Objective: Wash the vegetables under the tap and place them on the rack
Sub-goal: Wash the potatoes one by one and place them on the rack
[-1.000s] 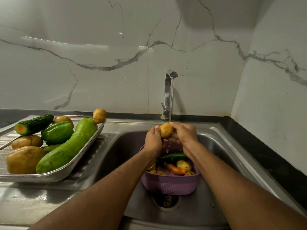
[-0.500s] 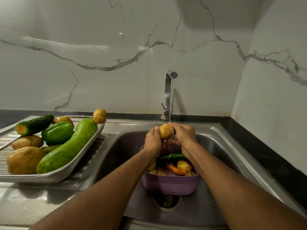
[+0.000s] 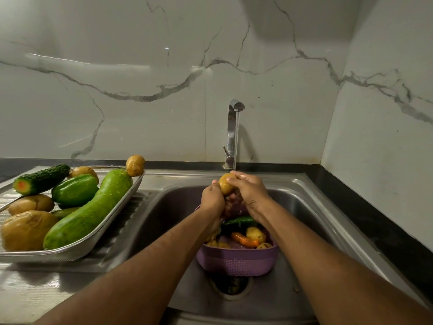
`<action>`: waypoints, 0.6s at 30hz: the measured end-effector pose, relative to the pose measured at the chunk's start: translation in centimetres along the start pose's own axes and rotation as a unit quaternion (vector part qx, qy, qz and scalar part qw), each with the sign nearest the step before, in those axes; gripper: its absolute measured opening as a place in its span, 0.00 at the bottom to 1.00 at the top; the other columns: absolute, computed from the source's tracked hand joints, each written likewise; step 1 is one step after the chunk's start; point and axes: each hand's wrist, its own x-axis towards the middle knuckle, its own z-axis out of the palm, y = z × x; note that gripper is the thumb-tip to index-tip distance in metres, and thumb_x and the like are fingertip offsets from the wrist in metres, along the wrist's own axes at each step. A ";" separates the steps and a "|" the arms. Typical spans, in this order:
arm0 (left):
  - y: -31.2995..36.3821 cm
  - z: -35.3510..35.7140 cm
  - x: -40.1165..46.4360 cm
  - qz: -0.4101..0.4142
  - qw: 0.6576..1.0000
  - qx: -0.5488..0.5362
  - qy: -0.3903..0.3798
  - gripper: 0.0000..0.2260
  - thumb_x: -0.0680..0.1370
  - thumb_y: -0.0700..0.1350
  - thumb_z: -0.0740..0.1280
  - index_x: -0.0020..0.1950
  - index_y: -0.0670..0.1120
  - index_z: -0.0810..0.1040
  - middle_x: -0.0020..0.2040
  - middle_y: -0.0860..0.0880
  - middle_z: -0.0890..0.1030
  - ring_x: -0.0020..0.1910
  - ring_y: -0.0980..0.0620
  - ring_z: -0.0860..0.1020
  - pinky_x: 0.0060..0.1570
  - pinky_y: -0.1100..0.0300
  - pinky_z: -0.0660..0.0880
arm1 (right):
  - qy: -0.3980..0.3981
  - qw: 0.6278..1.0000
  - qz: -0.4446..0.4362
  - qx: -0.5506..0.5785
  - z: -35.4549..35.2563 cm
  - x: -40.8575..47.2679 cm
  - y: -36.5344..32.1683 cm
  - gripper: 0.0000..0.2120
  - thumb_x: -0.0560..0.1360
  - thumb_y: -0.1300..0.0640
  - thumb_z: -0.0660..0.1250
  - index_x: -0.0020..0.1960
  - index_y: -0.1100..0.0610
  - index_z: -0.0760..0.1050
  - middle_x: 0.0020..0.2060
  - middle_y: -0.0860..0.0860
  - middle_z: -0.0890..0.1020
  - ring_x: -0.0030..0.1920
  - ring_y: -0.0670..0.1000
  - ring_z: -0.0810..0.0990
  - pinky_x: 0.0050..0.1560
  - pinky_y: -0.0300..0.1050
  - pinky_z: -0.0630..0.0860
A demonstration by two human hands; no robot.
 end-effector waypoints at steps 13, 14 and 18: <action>0.2 -0.8 -0.9 0.115 0.959 0.247 -0.082 0.22 0.88 0.56 0.51 0.68 0.44 0.77 0.57 0.42 0.82 0.60 0.44 0.80 0.64 0.50 0.75 | 0.145 0.987 -0.026 -0.059 0.5 1.2 1.4 0.09 0.82 0.53 0.67 0.52 0.56 0.84 0.46 0.54 0.85 0.47 0.51 0.84 0.46 0.44 0.81; 0.5 -0.9 -1.0 0.120 0.955 0.255 -0.089 0.21 0.87 0.56 0.52 0.68 0.44 0.77 0.55 0.45 0.81 0.60 0.46 0.79 0.63 0.51 0.76 | 0.148 0.987 -0.019 -0.054 0.4 1.4 1.2 0.10 0.83 0.52 0.67 0.53 0.57 0.83 0.46 0.54 0.85 0.46 0.51 0.83 0.47 0.45 0.81; 1.0 -1.2 -0.7 0.072 0.964 0.225 -0.122 0.17 0.87 0.52 0.56 0.73 0.48 0.73 0.47 0.50 0.79 0.46 0.54 0.80 0.42 0.63 0.75 | 0.080 0.994 0.031 -0.074 -0.3 1.4 0.4 0.15 0.84 0.46 0.63 0.59 0.57 0.80 0.50 0.56 0.83 0.50 0.54 0.82 0.52 0.48 0.81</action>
